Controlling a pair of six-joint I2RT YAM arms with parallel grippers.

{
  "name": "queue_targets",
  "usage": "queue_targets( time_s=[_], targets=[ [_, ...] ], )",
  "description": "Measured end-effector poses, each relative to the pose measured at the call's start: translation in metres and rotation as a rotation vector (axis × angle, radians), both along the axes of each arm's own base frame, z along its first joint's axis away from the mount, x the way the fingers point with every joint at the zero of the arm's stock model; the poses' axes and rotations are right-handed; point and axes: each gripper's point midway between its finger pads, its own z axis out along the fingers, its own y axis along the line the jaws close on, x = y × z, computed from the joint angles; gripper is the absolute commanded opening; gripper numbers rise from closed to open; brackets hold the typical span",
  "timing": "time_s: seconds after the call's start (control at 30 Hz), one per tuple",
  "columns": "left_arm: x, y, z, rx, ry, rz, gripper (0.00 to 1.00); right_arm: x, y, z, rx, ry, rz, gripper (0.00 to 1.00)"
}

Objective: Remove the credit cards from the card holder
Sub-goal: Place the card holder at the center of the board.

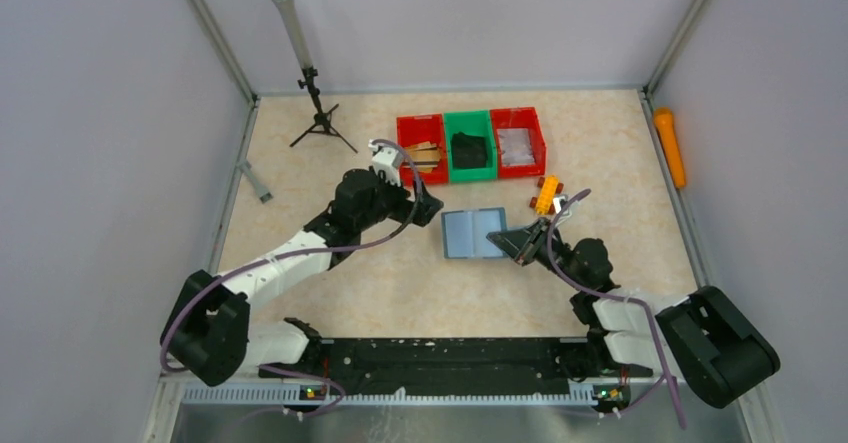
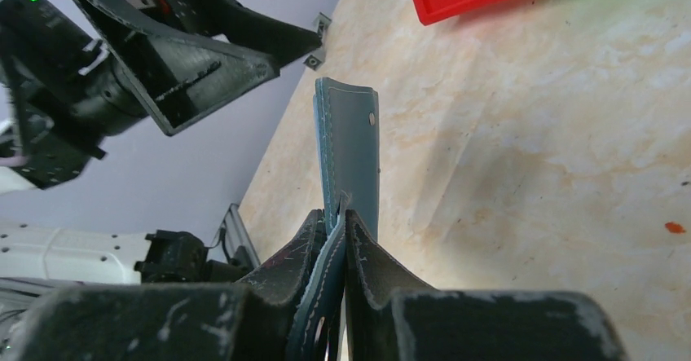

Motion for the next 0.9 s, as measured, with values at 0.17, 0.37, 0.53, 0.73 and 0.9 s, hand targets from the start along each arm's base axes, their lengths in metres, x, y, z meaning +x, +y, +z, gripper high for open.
queue_targets(
  time_s=[0.17, 0.37, 0.53, 0.73, 0.9],
  targets=[
    [-0.02, -0.022, -0.016, -0.247, 0.126, -0.152, 0.99, -0.003, 0.002, 0.001, 0.042, 0.059, 0.009, 0.0],
    [-0.045, -0.048, -0.015, -0.423, 0.229, -0.325, 0.99, -0.005, 0.003, 0.006, 0.071, 0.085, 0.018, 0.0],
    [-0.055, -0.057, 0.006, -0.519, 0.222, -0.414, 0.99, -0.002, 0.002, 0.028, 0.098, 0.034, 0.008, 0.0],
    [-0.06, -0.059, 0.013, -0.562, 0.244, -0.451, 0.99, 0.003, 0.002, 0.05, 0.123, -0.01, -0.005, 0.0],
    [-0.051, -0.052, 0.011, -0.558, 0.252, -0.4, 0.99, 0.002, -0.001, 0.07, 0.133, -0.051, -0.014, 0.0]
  ],
)
